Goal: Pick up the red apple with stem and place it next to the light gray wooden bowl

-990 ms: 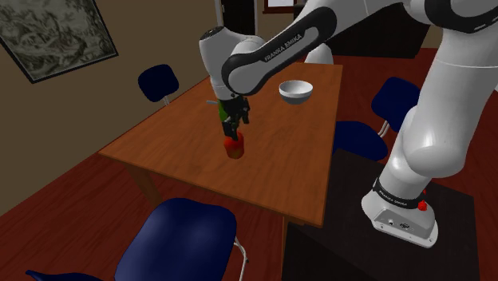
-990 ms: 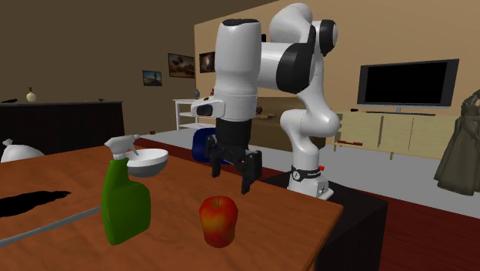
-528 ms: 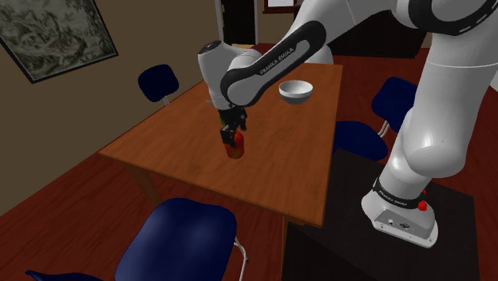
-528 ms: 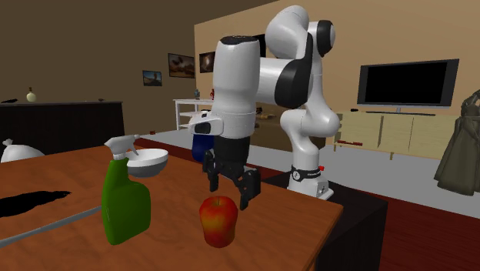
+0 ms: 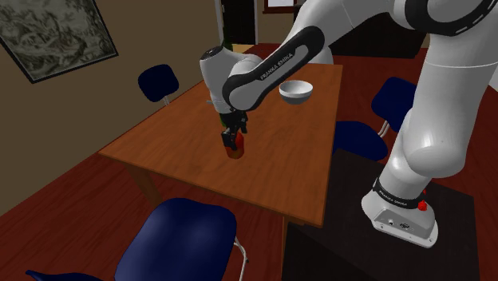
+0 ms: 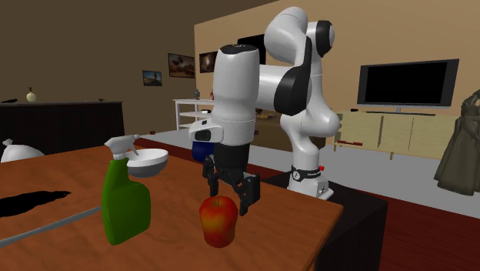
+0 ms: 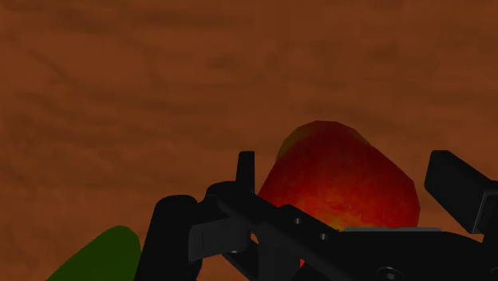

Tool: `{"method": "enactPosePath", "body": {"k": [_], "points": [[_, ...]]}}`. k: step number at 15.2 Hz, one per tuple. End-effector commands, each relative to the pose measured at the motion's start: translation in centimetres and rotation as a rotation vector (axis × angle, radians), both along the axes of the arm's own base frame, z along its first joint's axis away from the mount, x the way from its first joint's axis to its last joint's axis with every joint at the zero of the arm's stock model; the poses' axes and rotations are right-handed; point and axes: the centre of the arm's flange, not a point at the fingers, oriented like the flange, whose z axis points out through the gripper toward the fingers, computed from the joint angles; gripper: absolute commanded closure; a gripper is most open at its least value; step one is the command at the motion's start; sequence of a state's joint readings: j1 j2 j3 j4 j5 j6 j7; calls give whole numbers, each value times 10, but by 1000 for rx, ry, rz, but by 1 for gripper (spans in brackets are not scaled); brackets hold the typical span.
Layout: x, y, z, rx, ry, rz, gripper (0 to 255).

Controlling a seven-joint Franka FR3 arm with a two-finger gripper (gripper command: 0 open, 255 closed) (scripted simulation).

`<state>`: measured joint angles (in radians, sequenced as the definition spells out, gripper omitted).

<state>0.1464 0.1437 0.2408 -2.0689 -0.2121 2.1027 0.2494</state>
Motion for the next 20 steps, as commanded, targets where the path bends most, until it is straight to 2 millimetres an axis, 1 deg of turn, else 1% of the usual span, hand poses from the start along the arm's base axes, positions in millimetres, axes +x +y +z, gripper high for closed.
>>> {"method": "enactPosePath", "body": {"k": [1, 2, 11, 20], "points": [[0, 0, 0, 0, 0, 0, 0], [0, 0, 0, 0, 0, 0, 255], [0, 0, 0, 0, 0, 0, 255], [0, 0, 47, 0, 0, 0, 255]]}}
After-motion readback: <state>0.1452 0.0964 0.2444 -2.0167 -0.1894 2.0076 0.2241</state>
